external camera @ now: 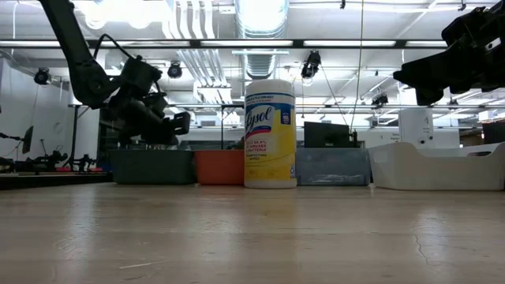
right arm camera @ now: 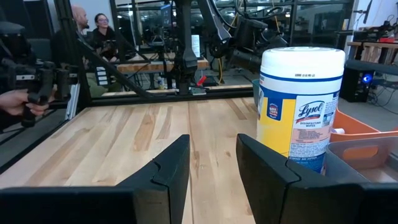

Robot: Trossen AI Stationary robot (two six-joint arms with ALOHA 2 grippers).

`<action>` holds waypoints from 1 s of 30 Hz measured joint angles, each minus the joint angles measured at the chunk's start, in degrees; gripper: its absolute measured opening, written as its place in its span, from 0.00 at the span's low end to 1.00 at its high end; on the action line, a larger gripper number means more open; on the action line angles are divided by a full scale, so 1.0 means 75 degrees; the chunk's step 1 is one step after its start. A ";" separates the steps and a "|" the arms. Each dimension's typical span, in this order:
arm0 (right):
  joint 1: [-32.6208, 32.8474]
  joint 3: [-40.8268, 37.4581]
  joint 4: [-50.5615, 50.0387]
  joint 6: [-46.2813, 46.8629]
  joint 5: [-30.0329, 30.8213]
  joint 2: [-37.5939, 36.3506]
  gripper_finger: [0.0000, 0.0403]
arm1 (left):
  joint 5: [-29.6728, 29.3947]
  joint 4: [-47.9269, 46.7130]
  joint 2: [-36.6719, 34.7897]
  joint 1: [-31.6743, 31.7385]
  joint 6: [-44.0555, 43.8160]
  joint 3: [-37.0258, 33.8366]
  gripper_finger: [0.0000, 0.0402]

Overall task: Pick & Place Travel size toiletries
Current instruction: Put the green toothbrush into the blue bin, then return to Home Position

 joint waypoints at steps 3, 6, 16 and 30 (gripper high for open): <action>0.0000 -0.0001 0.0000 0.0005 0.0000 0.0000 0.32 | 0.0034 0.0000 0.0000 0.0000 0.0132 0.0003 0.08; 0.0000 -0.0001 0.0000 0.0009 0.0000 0.0000 0.32 | 0.0113 -0.0003 0.0000 0.0000 0.0241 0.0006 0.13; 0.0000 0.0000 0.0000 0.0011 0.0002 0.0001 0.32 | 0.0656 -0.0018 -0.0295 -0.0014 0.0393 -0.0006 0.32; -0.0001 -0.0003 0.0001 0.0008 0.0000 0.0001 0.32 | 0.0656 0.0178 -0.1429 -0.0323 0.1013 -0.0012 0.35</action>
